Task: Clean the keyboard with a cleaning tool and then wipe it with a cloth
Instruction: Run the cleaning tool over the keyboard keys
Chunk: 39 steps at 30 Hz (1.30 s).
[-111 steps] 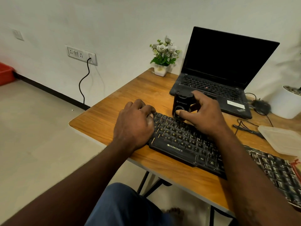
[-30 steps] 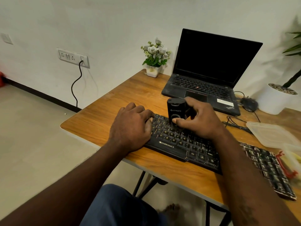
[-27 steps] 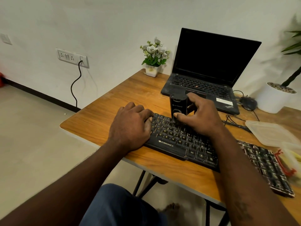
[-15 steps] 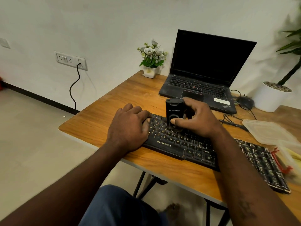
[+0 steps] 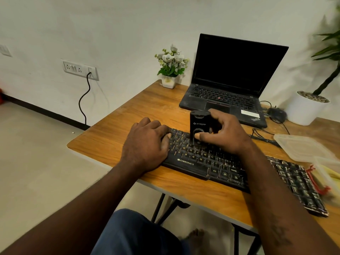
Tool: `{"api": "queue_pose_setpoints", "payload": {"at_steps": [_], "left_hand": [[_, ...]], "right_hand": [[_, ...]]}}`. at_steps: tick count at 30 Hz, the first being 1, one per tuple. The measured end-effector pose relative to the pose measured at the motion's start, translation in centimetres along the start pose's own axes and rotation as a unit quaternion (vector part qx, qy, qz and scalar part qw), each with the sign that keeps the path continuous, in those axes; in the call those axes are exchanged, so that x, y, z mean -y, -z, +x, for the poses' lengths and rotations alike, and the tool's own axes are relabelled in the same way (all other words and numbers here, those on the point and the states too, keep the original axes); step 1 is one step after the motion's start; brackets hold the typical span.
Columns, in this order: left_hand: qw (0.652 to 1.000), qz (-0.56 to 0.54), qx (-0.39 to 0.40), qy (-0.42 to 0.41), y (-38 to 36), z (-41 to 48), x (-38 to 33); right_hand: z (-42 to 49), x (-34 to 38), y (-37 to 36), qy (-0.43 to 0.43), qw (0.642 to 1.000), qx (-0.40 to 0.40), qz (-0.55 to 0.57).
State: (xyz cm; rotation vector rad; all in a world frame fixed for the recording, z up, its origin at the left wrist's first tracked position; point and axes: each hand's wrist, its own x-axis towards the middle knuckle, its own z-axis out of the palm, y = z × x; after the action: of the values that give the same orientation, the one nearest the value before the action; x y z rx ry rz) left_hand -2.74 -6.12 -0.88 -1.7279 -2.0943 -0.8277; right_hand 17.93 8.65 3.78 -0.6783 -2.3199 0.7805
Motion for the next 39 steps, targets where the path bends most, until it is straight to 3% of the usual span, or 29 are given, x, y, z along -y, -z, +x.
{"api": "queue_pose_setpoints", "payload": {"at_steps": [5,8,10,14,18,22,26,30,33,37,39], "left_hand": [[1.0,0.004,0.002,-0.003,0.1,0.0,0.0],[1.0,0.01,0.002,-0.004,0.1,0.0,0.0],[1.0,0.014,0.001,-0.005,0.0,0.1,0.0],[1.0,0.019,-0.002,-0.008,-0.2,0.1,0.1],[1.0,0.021,-0.005,-0.006,-0.2,0.1,0.2],[1.0,0.021,-0.007,-0.009,-0.3,0.2,0.0],[1.0,0.021,-0.007,-0.009,-0.3,0.2,0.0],[1.0,0.02,-0.002,-0.008,-0.2,0.2,-0.1],[1.0,0.02,-0.004,-0.009,-0.3,0.1,-0.1],[1.0,0.025,-0.006,-0.01,-0.3,0.2,-0.2],[0.999,0.029,-0.008,-0.013,-0.3,0.1,-0.2]], "right_hand": [[0.1,0.1,0.1,0.005,0.997,-0.049,-0.057],[-0.7,0.6,0.0,0.021,0.999,0.035,0.029],[-1.2,0.6,-0.2,0.044,0.998,0.048,0.019],[-0.9,-0.1,0.9,0.023,0.996,-0.023,-0.081],[-0.9,0.5,0.6,0.055,0.996,0.061,-0.032],[0.0,0.5,-0.3,0.08,0.986,-0.022,-0.143],[-0.3,0.7,-1.2,0.092,0.993,0.0,-0.067],[-0.2,0.6,-1.0,0.068,0.992,-0.035,-0.101],[-0.4,0.9,-1.3,0.088,0.995,0.018,-0.041],[0.1,0.6,-1.0,0.065,0.99,-0.045,-0.113],[-0.1,0.4,-0.8,0.06,0.994,-0.03,-0.085]]}}
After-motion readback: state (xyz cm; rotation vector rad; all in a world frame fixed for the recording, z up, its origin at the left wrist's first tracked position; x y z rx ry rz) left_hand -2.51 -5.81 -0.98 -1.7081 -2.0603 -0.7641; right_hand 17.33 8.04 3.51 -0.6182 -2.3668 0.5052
